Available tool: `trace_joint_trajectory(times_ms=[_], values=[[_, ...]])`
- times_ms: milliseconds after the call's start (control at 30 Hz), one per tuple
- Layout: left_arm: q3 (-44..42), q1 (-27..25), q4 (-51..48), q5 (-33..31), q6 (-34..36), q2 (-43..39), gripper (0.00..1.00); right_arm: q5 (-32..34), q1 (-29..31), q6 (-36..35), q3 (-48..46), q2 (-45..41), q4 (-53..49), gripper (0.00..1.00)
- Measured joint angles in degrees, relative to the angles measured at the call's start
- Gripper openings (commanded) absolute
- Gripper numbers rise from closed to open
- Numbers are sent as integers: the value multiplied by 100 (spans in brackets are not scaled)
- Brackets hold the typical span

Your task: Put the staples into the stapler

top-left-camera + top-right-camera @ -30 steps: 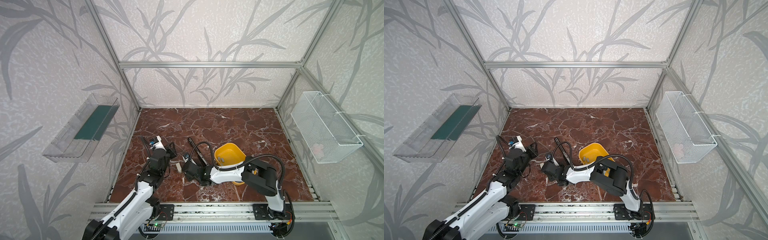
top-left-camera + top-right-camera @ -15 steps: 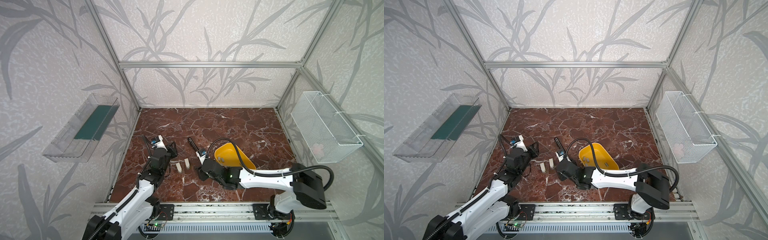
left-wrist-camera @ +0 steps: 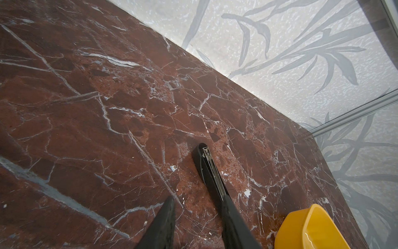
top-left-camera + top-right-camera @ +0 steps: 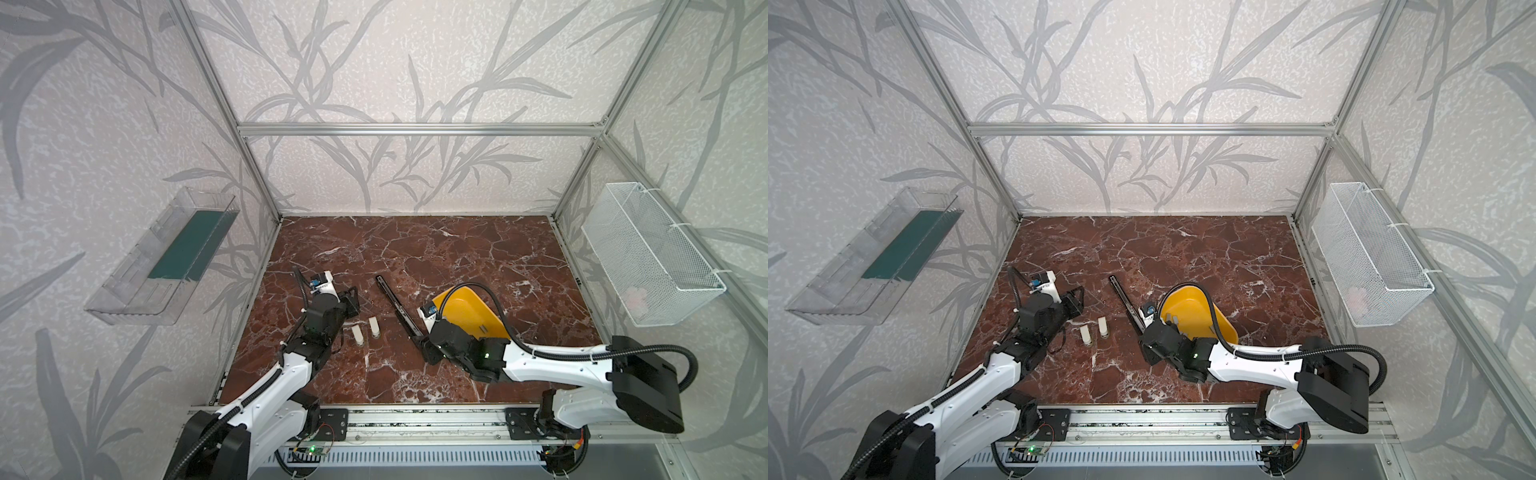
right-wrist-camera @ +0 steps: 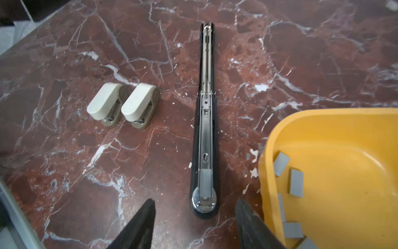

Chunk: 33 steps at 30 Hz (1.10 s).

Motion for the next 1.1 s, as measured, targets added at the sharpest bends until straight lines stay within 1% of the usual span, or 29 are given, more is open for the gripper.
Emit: trace_joint_trajectory(times_ms=[133,300,400,567,667,733,800,900,933,1100], values=[[11,0,4,87,2,101,38,-254,7,70,0,332,17,59],[109,0,7,179,0,289,38,-289,7,114,11,577,15,60],[162,0,7,219,0,330,38,-192,7,107,72,741,-7,65],[170,0,11,256,0,345,38,111,7,66,295,1082,-125,80],[170,0,17,260,0,376,38,249,7,39,354,1165,-188,81],[170,0,35,262,0,411,38,341,7,42,354,1169,-186,80],[170,0,48,271,0,442,38,426,7,26,354,1169,-151,75],[181,0,46,293,0,472,38,496,7,-13,337,1169,-20,62],[184,0,50,299,0,474,38,505,7,-31,326,1169,37,59],[188,0,50,345,0,483,38,501,7,-111,313,1294,319,56]])
